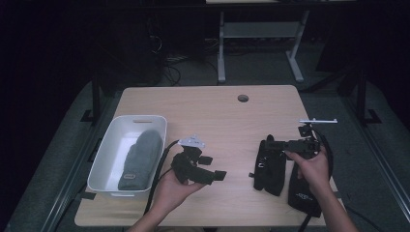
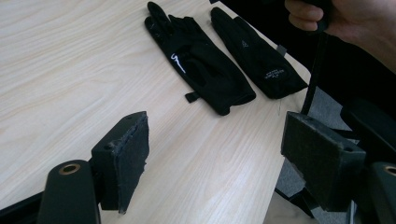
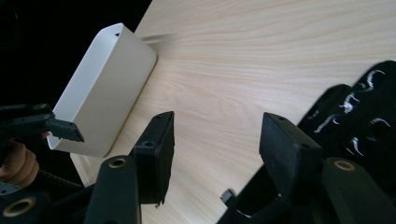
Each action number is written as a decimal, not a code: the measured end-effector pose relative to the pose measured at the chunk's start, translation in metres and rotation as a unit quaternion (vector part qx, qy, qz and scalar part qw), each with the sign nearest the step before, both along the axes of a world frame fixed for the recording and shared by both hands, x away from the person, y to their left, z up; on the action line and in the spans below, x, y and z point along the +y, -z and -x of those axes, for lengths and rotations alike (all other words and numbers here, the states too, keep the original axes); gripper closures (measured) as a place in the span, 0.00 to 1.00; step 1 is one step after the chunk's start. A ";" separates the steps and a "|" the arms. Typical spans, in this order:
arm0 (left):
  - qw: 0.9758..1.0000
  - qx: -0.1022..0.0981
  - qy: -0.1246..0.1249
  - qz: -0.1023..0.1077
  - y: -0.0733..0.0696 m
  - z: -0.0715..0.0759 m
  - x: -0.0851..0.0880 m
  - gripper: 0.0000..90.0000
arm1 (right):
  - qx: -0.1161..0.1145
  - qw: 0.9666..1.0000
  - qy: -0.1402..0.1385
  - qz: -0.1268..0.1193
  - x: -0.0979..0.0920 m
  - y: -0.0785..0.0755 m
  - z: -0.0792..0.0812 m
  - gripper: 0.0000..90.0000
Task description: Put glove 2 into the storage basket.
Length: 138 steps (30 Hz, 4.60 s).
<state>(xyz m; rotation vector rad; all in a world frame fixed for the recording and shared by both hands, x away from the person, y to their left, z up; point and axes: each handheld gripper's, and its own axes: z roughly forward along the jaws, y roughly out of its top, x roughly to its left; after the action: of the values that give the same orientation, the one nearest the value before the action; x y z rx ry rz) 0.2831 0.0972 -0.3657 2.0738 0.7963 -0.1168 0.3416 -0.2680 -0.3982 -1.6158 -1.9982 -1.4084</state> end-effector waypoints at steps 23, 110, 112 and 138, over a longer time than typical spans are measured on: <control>1.000 -0.001 0.024 -0.009 0.015 -0.002 -0.040 0.25 | 0.013 0.998 0.042 0.033 -0.060 0.027 0.038 0.50; 0.999 0.014 0.041 -0.012 0.034 0.004 -0.056 0.24 | -0.080 0.973 0.033 0.215 -0.011 -0.003 0.039 0.85; 0.999 0.013 0.041 -0.013 0.035 0.004 -0.055 0.24 | -0.074 0.975 0.032 0.209 -0.003 0.000 0.031 0.85; 0.999 0.030 0.035 -0.023 0.047 0.000 -0.052 0.25 | -0.064 0.968 0.046 0.238 0.017 0.027 0.022 0.67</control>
<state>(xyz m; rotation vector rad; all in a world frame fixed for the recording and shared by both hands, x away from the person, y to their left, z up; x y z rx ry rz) 0.2832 0.0449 -0.4131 2.1509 0.7693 -0.2008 0.3191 -0.2506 -0.4250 -1.8615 -2.5136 -1.1403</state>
